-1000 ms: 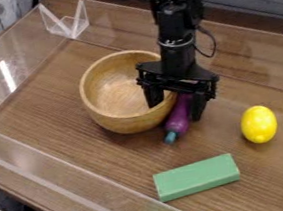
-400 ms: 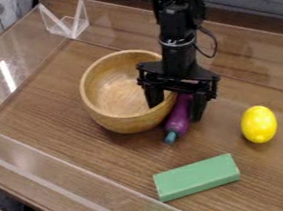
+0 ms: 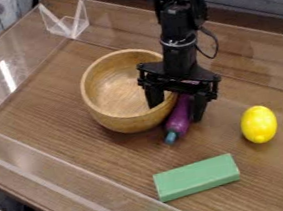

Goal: Put the purple eggplant in the brown bowl

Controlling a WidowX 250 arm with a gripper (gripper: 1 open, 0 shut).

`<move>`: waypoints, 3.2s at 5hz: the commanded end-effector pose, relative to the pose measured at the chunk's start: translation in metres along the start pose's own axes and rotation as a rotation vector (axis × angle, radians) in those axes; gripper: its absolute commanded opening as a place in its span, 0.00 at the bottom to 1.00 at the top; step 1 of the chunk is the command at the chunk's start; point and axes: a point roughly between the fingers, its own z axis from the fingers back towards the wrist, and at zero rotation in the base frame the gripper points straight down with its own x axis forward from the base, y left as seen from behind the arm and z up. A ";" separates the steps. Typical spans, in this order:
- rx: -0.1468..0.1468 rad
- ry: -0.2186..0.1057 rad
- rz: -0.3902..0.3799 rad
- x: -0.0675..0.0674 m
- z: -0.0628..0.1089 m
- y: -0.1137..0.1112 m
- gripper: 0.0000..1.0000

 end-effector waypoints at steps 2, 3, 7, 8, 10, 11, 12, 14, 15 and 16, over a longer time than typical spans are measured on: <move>0.016 0.067 -0.034 -0.011 -0.015 -0.013 1.00; 0.018 0.071 -0.030 -0.012 -0.014 -0.014 1.00; 0.019 0.088 -0.015 -0.014 -0.014 -0.017 1.00; 0.019 0.091 -0.012 -0.014 -0.014 -0.018 1.00; 0.018 0.097 -0.005 -0.015 -0.014 -0.020 1.00; 0.018 0.100 -0.001 -0.015 -0.015 -0.021 1.00; 0.017 0.103 0.002 -0.015 -0.014 -0.021 1.00; 0.016 0.108 0.009 -0.015 -0.014 -0.023 1.00; 0.015 0.111 0.012 -0.015 -0.015 -0.023 1.00; 0.015 0.113 0.015 -0.015 -0.015 -0.024 1.00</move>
